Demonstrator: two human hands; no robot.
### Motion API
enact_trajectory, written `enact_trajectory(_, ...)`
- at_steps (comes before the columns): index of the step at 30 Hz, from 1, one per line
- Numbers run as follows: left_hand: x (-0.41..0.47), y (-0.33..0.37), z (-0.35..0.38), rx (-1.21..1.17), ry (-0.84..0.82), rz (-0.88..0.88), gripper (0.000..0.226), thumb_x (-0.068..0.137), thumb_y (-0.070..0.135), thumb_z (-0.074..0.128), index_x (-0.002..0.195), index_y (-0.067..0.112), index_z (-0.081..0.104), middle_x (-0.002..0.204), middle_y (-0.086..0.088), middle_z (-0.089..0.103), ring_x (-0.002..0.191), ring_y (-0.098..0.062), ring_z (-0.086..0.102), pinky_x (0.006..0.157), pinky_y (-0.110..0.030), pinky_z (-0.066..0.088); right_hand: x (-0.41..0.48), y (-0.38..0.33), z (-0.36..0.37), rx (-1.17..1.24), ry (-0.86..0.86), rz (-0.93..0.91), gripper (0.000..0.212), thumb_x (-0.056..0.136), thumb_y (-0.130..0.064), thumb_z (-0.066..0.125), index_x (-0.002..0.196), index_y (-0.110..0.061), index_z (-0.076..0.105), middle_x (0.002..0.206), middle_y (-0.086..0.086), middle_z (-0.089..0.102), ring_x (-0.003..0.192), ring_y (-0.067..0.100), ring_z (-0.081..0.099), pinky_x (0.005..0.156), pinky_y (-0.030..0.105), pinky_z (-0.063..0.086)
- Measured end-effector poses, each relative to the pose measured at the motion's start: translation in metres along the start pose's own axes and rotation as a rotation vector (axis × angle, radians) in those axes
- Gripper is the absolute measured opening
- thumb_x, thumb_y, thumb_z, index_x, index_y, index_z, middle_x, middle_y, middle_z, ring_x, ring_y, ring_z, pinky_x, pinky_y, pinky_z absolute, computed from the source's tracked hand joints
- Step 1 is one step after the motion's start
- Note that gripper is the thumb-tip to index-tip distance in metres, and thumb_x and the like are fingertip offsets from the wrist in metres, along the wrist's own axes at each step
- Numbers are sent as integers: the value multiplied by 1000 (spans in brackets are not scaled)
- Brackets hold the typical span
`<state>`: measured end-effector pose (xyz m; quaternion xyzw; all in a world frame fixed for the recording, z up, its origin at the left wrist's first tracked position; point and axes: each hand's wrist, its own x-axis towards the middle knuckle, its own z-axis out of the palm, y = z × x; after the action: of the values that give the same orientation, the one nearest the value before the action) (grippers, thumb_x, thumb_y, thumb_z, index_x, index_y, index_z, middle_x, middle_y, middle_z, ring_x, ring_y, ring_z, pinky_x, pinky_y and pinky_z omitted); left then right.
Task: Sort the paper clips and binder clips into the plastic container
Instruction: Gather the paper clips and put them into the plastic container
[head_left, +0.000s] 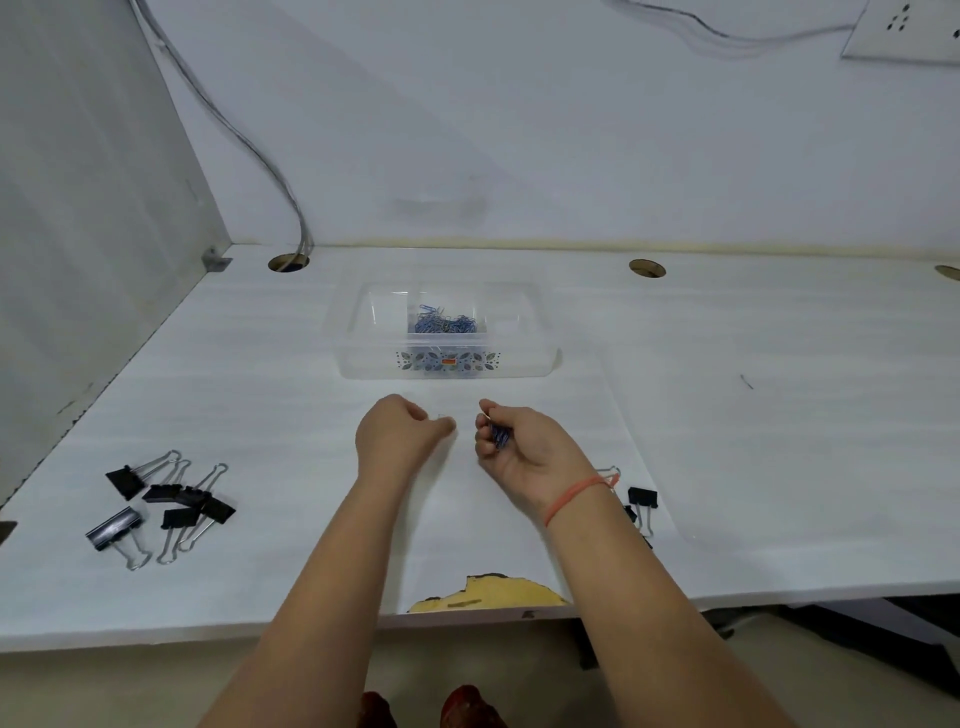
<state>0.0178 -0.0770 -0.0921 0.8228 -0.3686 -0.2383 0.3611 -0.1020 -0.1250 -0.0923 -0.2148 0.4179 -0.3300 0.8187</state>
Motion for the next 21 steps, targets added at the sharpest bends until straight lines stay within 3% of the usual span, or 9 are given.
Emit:
enact_trajectory(3, 13, 9, 13, 222, 25, 19, 45, 69, 18, 67, 50, 16, 27, 49, 1, 27, 47, -19, 26, 43, -26, 18, 0, -3, -4, 1, 12, -10, 18, 94, -2, 44, 82, -3, 57, 71, 9, 50, 54, 11, 43, 35, 15, 37)
enact_trajectory(6, 26, 14, 20, 318, -1, -24, 34, 74, 13, 65, 58, 13, 35, 59, -1, 42, 65, -23, 47, 44, -24, 25, 1, -5, -7, -31, 15, -32, 17, 93, -4, 48, 79, -4, 59, 68, 7, 51, 41, 7, 47, 35, 15, 37)
enact_trajectory(12, 18, 22, 20, 418, -56, 10, 28, 85, 10, 55, 62, 10, 38, 78, -9, 51, 78, -28, 49, 64, -28, 37, -3, -7, -9, 24, 66, -22, 18, 92, -6, 50, 75, -6, 57, 65, 6, 48, 47, 9, 44, 34, 16, 36)
enact_trajectory(15, 9, 19, 15, -2, -137, -59, 25, 83, 4, 53, 59, 4, 51, 57, -14, 50, 63, -41, 49, 54, -28, 36, -4, -10, -6, 172, 117, 18, 24, 95, -5, 41, 76, -6, 54, 66, 6, 46, 55, 12, 43, 35, 15, 36)
enact_trajectory(18, -7, 24, 7, -524, -274, -187, 20, 85, -5, 53, 67, 4, 56, 53, -8, 51, 40, -14, 44, 43, -19, 36, -8, -14, 0, 297, 128, 50, 29, 97, -2, 31, 77, -6, 52, 69, 6, 45, 57, 13, 43, 44, 20, 36)
enact_trajectory(21, -13, 35, -6, -857, -364, -321, 16, 89, -8, 44, 85, 3, 56, 62, -7, 50, 32, -4, 44, 34, -11, 34, -14, -24, 10, 362, 107, 57, 31, 97, -1, 30, 78, -4, 54, 71, 8, 46, 61, 15, 44, 56, 23, 38)
